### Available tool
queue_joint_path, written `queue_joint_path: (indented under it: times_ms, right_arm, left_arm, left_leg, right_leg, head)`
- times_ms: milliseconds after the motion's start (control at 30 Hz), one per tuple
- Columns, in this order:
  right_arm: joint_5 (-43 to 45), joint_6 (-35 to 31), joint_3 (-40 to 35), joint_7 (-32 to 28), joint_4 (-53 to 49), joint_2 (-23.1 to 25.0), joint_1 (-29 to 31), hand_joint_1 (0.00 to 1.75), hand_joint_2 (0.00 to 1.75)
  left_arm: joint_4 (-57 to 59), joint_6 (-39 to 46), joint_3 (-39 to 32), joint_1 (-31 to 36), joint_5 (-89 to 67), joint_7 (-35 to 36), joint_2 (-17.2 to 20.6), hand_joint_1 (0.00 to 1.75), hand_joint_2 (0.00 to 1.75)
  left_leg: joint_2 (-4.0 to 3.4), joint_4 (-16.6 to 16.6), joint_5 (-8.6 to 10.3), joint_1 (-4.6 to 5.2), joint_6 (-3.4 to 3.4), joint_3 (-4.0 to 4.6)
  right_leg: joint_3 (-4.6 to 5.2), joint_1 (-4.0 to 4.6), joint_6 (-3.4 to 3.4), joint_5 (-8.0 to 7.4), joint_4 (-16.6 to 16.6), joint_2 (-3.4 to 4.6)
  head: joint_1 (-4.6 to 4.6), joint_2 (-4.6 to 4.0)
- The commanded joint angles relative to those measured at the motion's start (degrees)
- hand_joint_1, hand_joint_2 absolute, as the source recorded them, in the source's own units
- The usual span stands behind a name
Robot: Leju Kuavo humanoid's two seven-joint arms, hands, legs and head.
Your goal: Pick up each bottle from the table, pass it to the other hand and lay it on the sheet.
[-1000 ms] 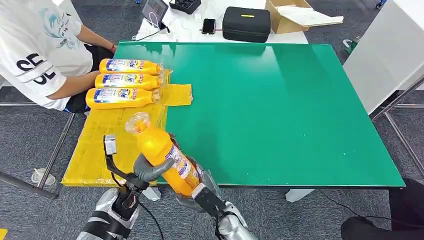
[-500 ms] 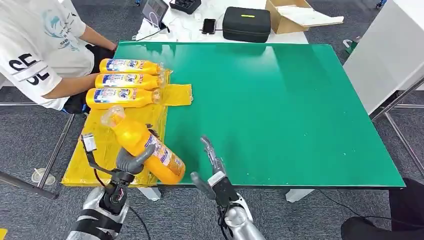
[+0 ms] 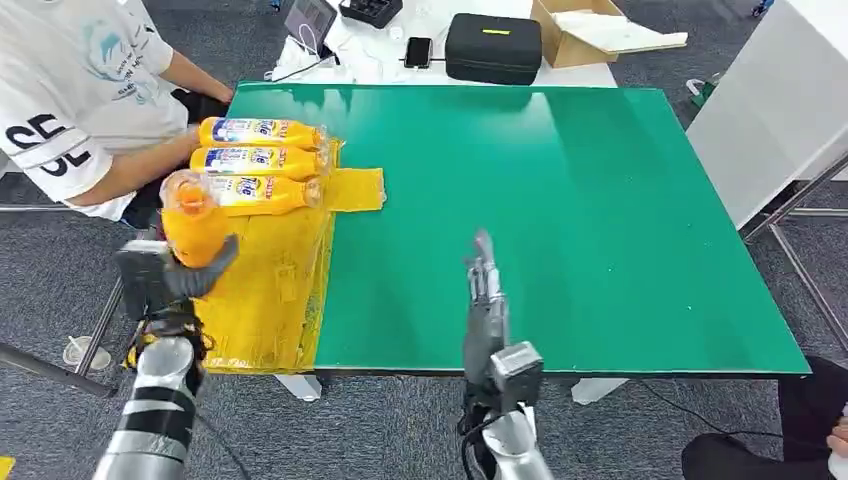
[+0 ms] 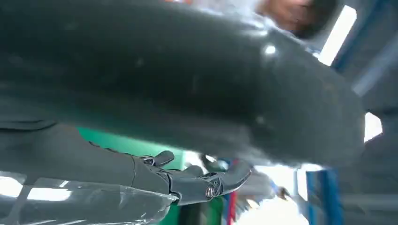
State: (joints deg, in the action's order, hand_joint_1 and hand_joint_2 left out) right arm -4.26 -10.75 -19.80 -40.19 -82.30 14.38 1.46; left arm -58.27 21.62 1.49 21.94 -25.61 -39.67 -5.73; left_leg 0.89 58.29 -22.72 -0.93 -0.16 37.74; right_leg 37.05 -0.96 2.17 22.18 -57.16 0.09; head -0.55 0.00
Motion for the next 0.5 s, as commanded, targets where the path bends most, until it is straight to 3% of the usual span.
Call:
queue_joint_path:
  times_ms: [33, 167, 267, 367, 500]
  right_arm:
    - [1.10, -1.59, -1.55, 0.19, -6.33, -1.73, 0.75, 0.00, 0.00]
    - [1.90, -0.83, -3.38, 0.19, 0.75, -2.00, 3.06, 0.00, 0.00]
    - [0.11, 0.06, -6.04, 0.19, 8.08, -1.82, 5.18, 0.00, 0.00]
    - [-0.83, 0.00, -7.04, 0.19, 9.61, -1.72, 5.70, 0.00, 0.00]
    - [-0.35, 1.61, -7.62, 0.19, 13.70, -1.17, 6.74, 0.00, 0.00]
  left_arm:
    - [10.05, 11.75, 3.39, 8.58, -15.75, 0.66, 3.78, 1.75, 1.75]
    - [25.99, 18.27, 11.85, 14.64, -37.91, 8.11, 6.59, 1.75, 1.75]
    - [34.58, 15.28, 15.46, 17.57, -43.65, 9.43, 7.24, 1.75, 1.75]
    - [35.64, 15.39, 16.18, 17.47, -44.71, 9.71, 7.62, 1.75, 1.75]
    - [38.23, 6.45, 16.24, 17.55, -43.99, 8.86, 8.04, 1.75, 1.75]
  left_leg:
    - [-0.02, -0.02, -0.02, 0.01, 0.03, -0.11]
    - [0.00, -0.06, -0.03, 0.01, 0.03, -0.28]
    - [0.00, -0.11, -0.09, -0.05, 0.03, -0.57]
    - [-0.24, -0.08, -0.07, -0.04, 0.05, -0.42]
    - [-0.37, -0.05, -0.20, -0.06, 0.08, -0.62]
  right_leg:
    - [-0.12, 0.00, -0.04, 0.02, 0.03, -0.03]
    - [-0.30, 0.03, -0.07, 0.03, 0.07, -0.07]
    - [-0.61, 0.11, -0.15, 0.09, 0.13, -0.11]
    - [-0.41, 0.08, -0.08, -0.01, 0.13, 0.17]
    - [-0.57, 0.12, -0.13, 0.08, 0.13, 0.22]
  head:
    - [0.02, 0.00]
    - [0.00, 0.00]
    - [0.00, 0.00]
    - [0.00, 0.00]
    - [0.02, 0.00]
